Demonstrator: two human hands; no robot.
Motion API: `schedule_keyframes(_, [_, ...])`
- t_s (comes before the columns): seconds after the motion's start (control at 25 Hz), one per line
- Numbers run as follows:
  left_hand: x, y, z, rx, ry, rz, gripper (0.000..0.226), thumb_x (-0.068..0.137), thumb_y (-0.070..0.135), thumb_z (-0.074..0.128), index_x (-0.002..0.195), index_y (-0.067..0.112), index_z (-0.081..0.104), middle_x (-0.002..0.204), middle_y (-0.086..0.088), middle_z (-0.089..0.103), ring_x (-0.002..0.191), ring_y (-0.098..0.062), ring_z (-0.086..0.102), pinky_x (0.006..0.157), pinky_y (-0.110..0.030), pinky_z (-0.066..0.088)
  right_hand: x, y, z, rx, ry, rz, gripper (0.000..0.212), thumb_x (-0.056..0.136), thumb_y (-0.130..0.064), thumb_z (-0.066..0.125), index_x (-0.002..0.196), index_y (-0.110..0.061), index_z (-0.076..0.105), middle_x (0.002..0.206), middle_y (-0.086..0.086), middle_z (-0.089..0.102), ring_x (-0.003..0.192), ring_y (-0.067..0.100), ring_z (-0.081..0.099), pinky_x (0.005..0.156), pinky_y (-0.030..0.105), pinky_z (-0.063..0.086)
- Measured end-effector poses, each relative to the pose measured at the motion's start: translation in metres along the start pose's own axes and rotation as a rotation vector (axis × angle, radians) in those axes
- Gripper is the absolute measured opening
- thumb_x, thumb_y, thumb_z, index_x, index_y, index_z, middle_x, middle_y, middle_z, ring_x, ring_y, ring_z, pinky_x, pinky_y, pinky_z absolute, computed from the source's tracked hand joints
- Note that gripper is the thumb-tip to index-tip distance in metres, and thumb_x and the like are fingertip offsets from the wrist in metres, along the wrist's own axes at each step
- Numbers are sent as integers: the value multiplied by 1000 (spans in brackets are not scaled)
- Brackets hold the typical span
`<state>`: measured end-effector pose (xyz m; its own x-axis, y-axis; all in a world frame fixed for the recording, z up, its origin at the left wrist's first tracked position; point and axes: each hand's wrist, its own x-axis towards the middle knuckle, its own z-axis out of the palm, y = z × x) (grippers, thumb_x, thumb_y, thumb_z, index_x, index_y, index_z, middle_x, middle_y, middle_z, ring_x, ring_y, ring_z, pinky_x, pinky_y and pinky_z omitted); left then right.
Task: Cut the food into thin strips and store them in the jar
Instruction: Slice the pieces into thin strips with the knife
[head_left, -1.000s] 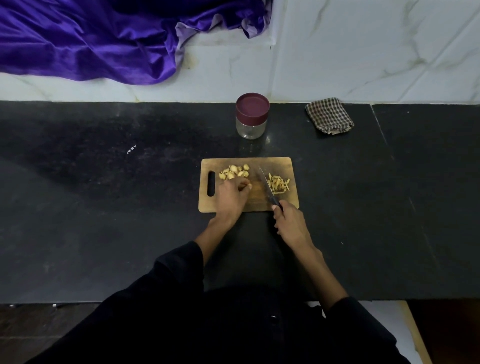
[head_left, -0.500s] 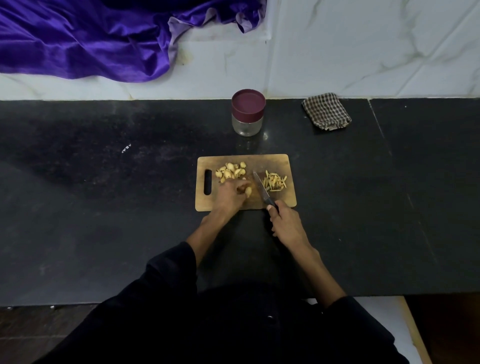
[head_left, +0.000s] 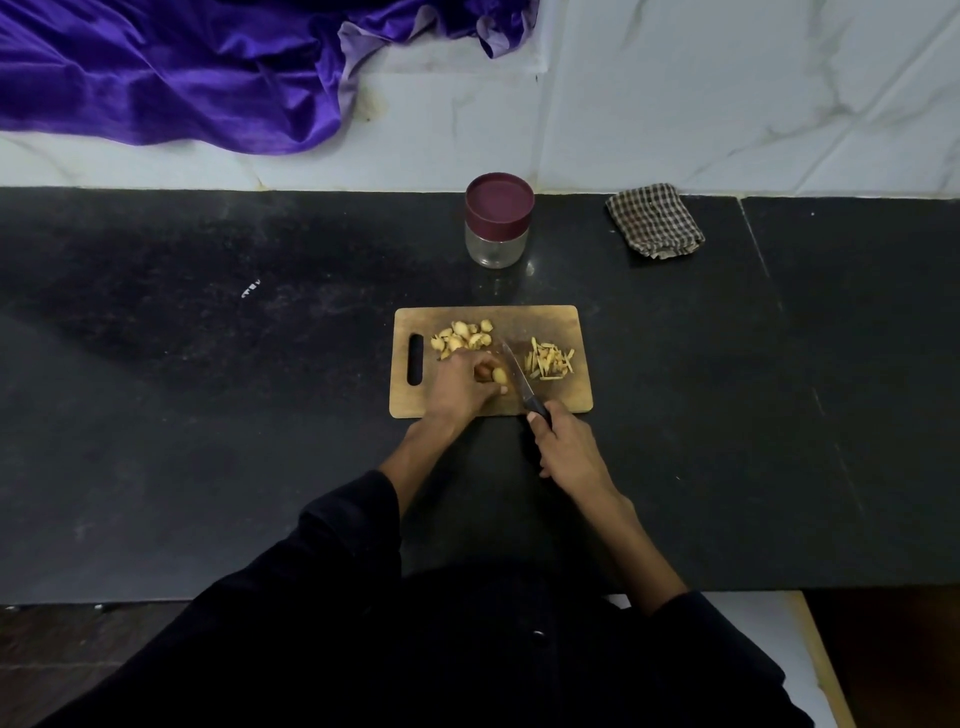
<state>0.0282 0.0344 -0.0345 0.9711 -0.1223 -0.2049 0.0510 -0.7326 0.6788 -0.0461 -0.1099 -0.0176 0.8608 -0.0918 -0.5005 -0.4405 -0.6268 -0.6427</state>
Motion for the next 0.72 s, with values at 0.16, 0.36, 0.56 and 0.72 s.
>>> schedule_keyframes(0.16, [0, -2, 4, -13, 38, 0, 34, 77, 18, 76, 110, 16, 67, 105, -1, 66, 91, -8, 59, 76, -16, 42, -3, -4, 2, -31, -12, 20, 25, 105, -32, 40, 122, -16, 48, 101, 7, 59, 80, 24, 66, 58, 36, 60])
schedule_keyframes(0.36, [0, -6, 4, -48, 70, 25, 30, 82, 19, 72, 111, 14, 67, 107, -2, 66, 88, -6, 57, 80, -20, 46, -7, -9, 10, -153, 0, -12, 23, 105, -36, 38, 115, -17, 45, 101, 9, 61, 88, 30, 66, 74, 53, 58])
schedule_keyframes(0.56, [0, -8, 9, -23, 99, 35, 24, 86, 15, 67, 110, 15, 69, 110, -2, 67, 96, -12, 62, 86, -24, 49, -6, -12, 12, -197, 18, -36, 24, 105, -36, 38, 113, -15, 45, 99, 10, 62, 87, 30, 66, 73, 53, 57])
schedule_keyframes(0.72, [0, -6, 12, -16, 125, 18, 23, 85, 17, 68, 108, 16, 69, 110, -1, 67, 94, -12, 62, 85, -25, 50, -5, -14, 16, -240, 12, -34, 25, 105, -34, 38, 116, -13, 46, 100, 12, 65, 85, 29, 67, 75, 50, 57])
